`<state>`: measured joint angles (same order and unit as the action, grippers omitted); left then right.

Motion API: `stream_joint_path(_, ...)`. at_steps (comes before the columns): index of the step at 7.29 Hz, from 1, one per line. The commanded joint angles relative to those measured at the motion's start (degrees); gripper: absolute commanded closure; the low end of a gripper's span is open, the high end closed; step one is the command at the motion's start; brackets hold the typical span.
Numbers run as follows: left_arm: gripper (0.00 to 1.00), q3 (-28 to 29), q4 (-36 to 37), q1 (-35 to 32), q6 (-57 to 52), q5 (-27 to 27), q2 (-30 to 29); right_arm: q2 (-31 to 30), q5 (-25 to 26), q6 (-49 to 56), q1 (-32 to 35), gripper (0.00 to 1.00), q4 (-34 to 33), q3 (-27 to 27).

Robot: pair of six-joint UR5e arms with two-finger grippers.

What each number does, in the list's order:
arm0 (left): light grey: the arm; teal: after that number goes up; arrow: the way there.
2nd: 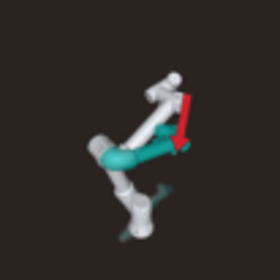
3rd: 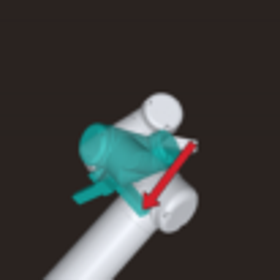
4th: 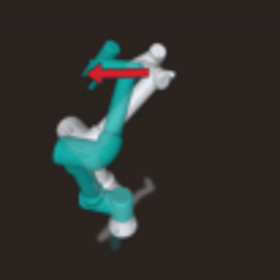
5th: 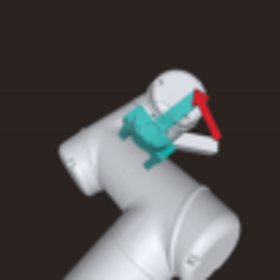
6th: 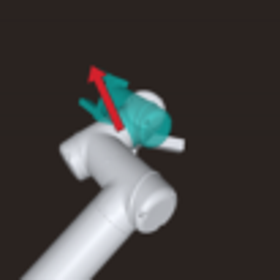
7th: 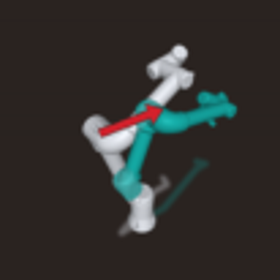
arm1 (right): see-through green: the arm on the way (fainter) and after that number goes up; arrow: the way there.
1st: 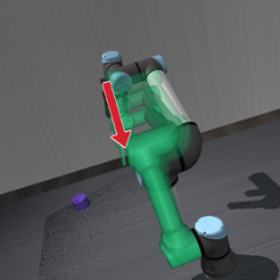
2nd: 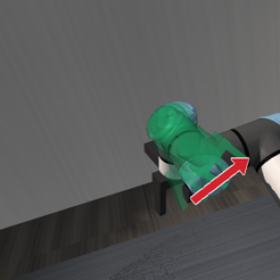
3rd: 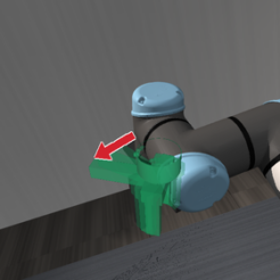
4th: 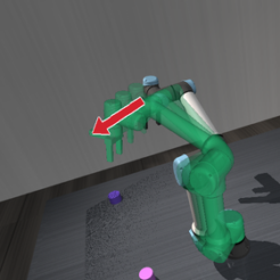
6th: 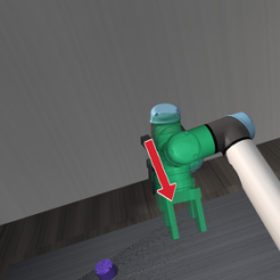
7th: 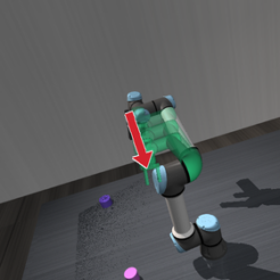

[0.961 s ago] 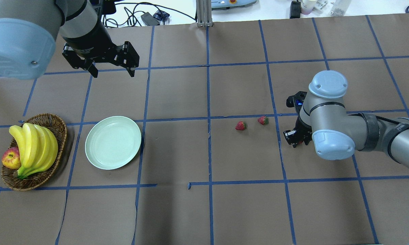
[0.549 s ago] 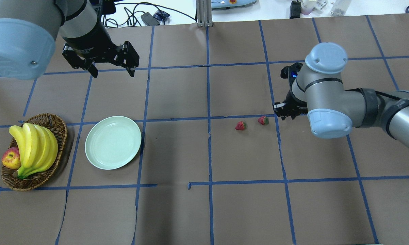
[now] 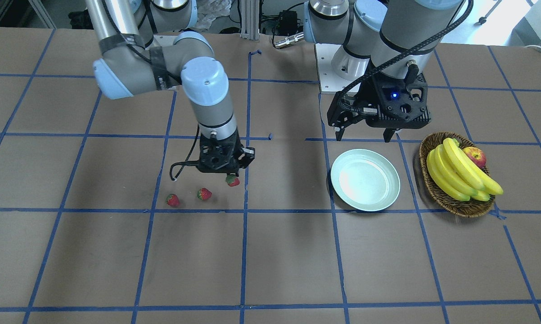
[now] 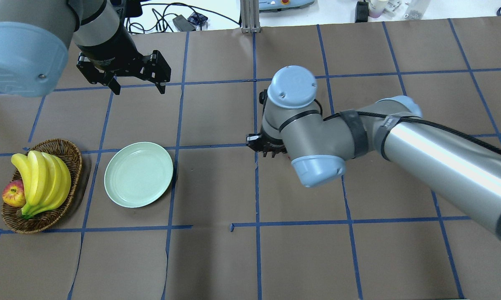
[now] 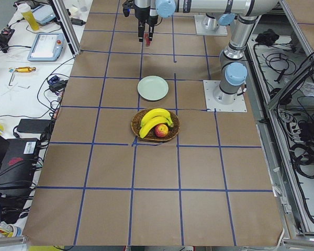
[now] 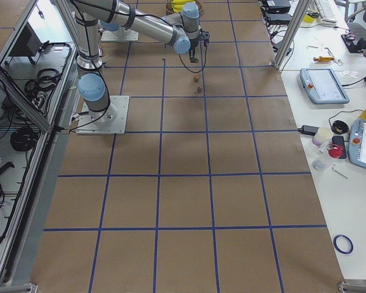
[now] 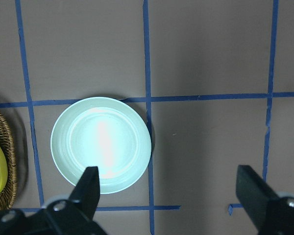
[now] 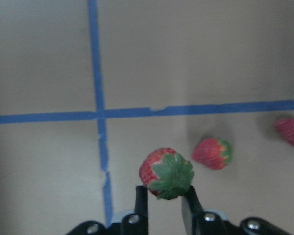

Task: Collect all strawberries into plate
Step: 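Push two strawberries toward the green plate with the right gripper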

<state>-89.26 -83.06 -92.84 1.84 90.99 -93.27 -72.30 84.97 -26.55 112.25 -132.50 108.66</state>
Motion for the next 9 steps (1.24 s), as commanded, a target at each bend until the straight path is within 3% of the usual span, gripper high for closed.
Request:
stream_joint_path(1,0.00,-0.04,0.00,-0.15,0.00,-0.03,-0.16,4.26,-0.77,-5.79,5.25,1.00,-1.36,-0.39)
stream_joint_path(2,0.00,-0.04,0.00,-0.15,0.00,0.06,-0.07,4.88,-0.77,-5.71,5.26,0.89,-1.36,-0.29)
stream_joint_path(3,0.00,-0.04,0.00,-0.15,0.00,0.06,-0.16,4.72,-0.77,-5.10,5.26,0.01,-1.19,-0.29)
stream_joint_path(5,0.00,-0.48,0.00,-0.15,-0.08,0.15,0.10,2.80,0.54,-0.82,3.86,0.00,-0.14,-0.56)
stream_joint_path(6,0.00,-0.39,0.00,-0.15,0.00,0.15,0.10,0.52,1.85,3.13,1.42,0.00,4.83,-0.47)
stream_joint_path(9,0.00,-0.65,0.00,-0.15,-0.09,0.15,-0.07,0.92,10.63,11.85,-6.59,0.00,7.61,0.14)
